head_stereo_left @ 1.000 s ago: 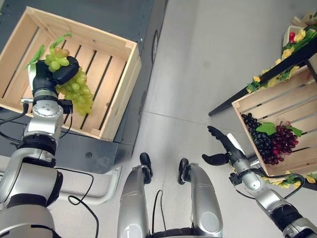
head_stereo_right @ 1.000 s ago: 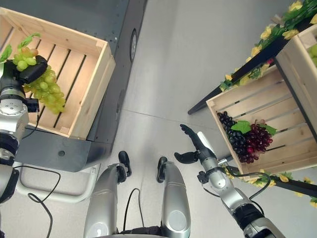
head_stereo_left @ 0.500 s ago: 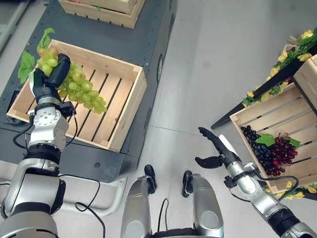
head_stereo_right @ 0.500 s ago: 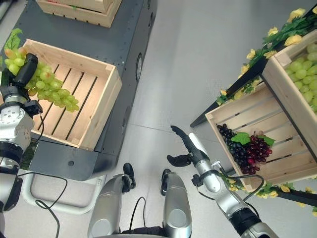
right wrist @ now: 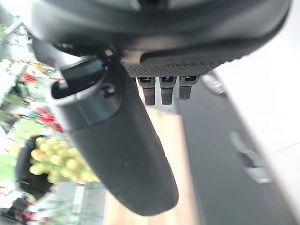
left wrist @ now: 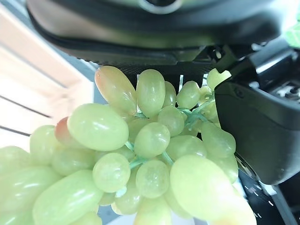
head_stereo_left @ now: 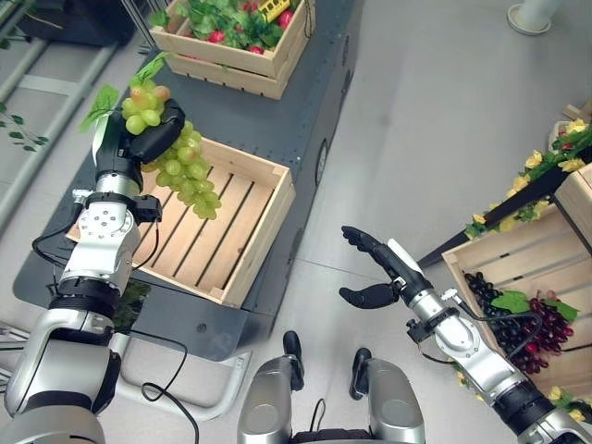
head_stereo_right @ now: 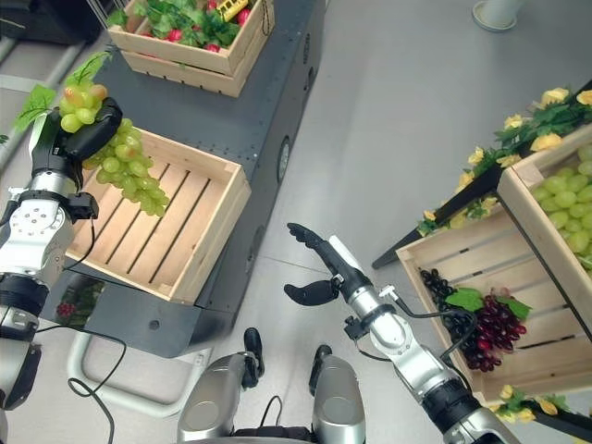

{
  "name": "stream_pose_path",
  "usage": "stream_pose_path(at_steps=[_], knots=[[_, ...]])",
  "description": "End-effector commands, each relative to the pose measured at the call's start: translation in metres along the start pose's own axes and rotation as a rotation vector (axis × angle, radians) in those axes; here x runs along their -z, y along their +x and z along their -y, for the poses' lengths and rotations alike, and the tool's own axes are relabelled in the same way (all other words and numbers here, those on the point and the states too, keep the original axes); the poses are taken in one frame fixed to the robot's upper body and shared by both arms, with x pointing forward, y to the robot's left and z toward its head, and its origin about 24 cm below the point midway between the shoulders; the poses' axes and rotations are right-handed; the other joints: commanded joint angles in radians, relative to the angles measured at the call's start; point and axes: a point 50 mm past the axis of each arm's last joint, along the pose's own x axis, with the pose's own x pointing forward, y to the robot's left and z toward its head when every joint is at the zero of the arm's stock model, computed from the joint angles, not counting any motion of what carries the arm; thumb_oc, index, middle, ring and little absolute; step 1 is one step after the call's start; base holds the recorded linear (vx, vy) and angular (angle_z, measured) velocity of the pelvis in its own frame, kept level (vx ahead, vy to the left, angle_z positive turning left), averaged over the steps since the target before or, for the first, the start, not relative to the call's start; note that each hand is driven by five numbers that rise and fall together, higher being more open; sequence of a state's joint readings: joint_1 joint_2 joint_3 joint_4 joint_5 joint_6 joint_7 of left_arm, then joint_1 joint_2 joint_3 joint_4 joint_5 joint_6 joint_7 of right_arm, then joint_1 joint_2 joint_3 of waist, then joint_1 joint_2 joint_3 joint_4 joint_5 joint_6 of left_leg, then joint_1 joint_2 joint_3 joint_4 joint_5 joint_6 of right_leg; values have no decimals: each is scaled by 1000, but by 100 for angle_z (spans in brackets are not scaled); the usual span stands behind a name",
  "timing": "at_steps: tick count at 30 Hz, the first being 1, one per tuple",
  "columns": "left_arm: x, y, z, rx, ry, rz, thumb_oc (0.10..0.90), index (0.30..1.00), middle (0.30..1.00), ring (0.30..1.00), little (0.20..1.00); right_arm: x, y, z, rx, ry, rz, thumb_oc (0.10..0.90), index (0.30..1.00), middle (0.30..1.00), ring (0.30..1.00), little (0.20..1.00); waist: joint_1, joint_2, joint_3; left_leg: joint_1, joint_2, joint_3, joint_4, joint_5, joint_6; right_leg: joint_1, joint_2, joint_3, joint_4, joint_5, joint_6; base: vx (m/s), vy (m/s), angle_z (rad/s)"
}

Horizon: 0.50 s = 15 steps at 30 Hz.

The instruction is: Pick up the fruits from the basket on one side to the basket on the other side

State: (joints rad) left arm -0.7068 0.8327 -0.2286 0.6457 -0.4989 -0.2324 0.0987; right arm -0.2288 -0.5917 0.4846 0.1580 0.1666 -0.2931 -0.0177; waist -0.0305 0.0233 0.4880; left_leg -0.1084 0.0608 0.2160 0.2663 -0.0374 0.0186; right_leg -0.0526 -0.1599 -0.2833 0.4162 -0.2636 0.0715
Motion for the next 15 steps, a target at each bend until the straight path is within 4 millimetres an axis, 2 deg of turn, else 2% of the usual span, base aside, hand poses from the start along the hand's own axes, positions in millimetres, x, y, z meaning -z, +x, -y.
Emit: stream_pose_path(at_steps=[1,7,15], knots=[[-32,0,18,70,34,249,400,300,300,300,300,-27,12,-7,-7,97,175,800,900,900,900,900,4,17,-247,128,-44,-17,-44,-154,-20,56,-2,-16,-115,56,-4,26,-135,5],[-36,-6,47,190,97,297,400,300,300,300,300,-35,21,-7,-36,192,166,800,900,900,900,900,17,12,-317,182,-37,-44,-184,-80,-58,132,25,-21,-268,107,-3,-5,-132,5],[-47,-5,68,264,99,357,400,300,300,300,300,-35,31,-1,-74,371,134,800,900,900,900,900,14,17,-374,208,-27,-48,-325,1,-81,178,49,-29,-428,193,1,-25,-108,-4]])
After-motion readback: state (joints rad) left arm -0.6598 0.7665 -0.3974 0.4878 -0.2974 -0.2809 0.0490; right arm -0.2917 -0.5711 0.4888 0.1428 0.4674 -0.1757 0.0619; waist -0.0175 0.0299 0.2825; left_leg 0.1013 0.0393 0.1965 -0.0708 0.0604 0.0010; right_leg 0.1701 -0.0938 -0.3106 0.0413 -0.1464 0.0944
